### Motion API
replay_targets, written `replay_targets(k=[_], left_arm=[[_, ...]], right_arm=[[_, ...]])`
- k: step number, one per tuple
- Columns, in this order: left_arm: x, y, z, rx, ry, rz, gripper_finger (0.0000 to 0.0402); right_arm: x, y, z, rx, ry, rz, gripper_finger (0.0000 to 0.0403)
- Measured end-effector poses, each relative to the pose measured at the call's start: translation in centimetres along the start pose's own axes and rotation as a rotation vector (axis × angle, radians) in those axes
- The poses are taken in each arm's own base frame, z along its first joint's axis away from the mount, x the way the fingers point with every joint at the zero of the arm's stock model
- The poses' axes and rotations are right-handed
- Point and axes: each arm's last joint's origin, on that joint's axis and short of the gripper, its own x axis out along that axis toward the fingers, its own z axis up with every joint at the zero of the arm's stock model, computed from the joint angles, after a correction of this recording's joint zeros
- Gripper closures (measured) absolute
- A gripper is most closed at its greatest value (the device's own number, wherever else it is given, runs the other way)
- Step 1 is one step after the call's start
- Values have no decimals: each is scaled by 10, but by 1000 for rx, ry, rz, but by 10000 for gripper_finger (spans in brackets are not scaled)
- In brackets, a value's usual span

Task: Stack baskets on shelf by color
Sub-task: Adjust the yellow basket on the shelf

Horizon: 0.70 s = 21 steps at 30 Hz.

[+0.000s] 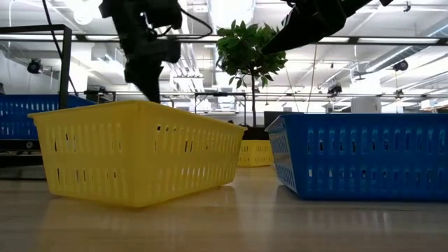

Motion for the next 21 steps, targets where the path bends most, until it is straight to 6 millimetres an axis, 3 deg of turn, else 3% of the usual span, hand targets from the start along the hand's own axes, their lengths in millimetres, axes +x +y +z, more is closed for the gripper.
replay_targets(k=[21], left_arm=[[10,-2,-25,-41,188,35,402]], right_arm=[[0,0,0,0,1,0,394]])
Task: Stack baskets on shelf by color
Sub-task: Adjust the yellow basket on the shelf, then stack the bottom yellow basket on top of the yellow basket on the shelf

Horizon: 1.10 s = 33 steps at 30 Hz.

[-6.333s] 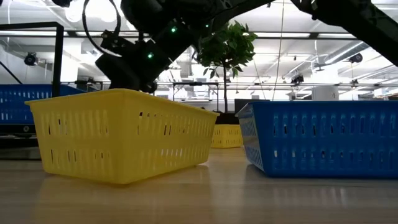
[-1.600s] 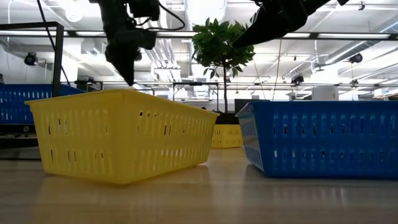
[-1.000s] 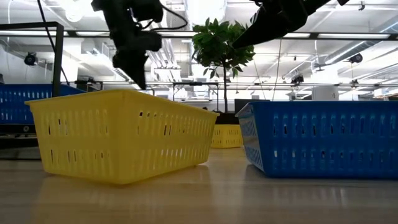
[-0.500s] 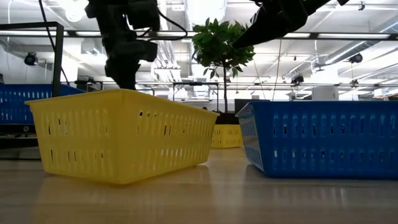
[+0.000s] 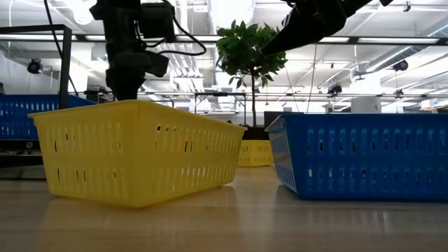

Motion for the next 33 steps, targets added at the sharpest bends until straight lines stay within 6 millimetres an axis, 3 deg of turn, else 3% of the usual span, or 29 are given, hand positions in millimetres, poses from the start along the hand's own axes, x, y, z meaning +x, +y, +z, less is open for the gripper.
replay_targets(k=[7,12,15,22,27,33], left_arm=[[-5,-2,3,4,-11,-29,402],[-25,-16,8,51,-92,-69,402],[-38,-37,8,153,-183,-123,402],[-53,-105,-9,467,-333,-269,402],[-52,-147,-20,618,-421,-329,402],[-35,-177,-16,748,-404,-318,402]], right_arm=[[0,0,0,0,0,0,394],[0,0,0,0,-1,0,394],[0,0,0,0,-2,0,394],[0,0,0,0,-3,0,394],[0,0,1,2,-8,-2,394],[0,0,2,13,-18,-4,394]])
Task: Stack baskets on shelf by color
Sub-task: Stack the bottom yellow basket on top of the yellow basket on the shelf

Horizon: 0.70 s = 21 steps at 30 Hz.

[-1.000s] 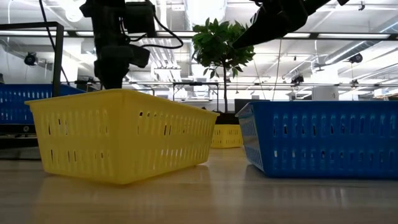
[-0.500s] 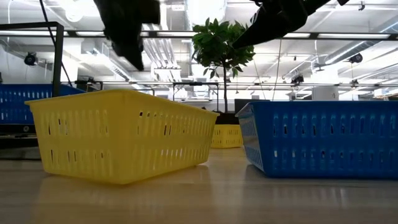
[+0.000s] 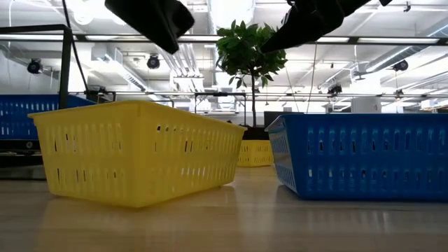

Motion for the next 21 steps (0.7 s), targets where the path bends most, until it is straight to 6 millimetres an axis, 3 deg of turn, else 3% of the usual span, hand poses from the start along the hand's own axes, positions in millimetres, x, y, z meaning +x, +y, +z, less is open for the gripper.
replay_targets(k=[7,16,21], left_arm=[[11,13,8,95,3,5,394],[63,35,-8,67,152,27,300],[73,45,-10,51,136,-70,276]], right_arm=[[0,0,0,16,1,2,394],[1,1,-3,10,27,14,394],[1,1,-4,10,28,15,394]])
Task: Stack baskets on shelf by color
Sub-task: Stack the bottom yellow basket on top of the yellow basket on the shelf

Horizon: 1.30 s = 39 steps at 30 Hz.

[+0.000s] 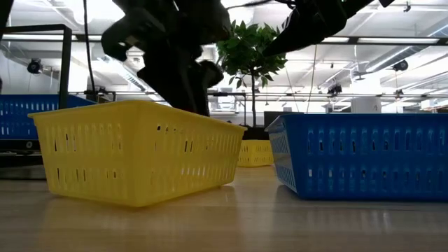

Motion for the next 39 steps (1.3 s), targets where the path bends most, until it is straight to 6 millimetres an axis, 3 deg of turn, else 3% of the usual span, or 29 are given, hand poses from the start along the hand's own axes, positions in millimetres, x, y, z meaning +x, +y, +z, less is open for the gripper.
replay_targets(k=[8,16,19,24,27,33,39], left_arm=[[3,10,-4,-26,2,-9,274],[20,12,-8,-33,5,-63,281],[20,13,-8,-36,1,-71,308],[18,13,-7,-40,-6,-70,388],[12,14,-6,-64,-18,-59,395],[-22,14,-3,-152,-68,-23,399],[-96,8,-2,-265,-231,32,401]], right_arm=[[0,0,0,-2,1,0,394],[0,0,-1,-1,3,0,394],[0,0,-1,-2,3,0,394],[0,0,-1,-2,3,0,394],[0,0,-1,-2,3,0,394],[0,0,-1,-2,4,0,394],[0,0,-2,-3,8,1,394]])
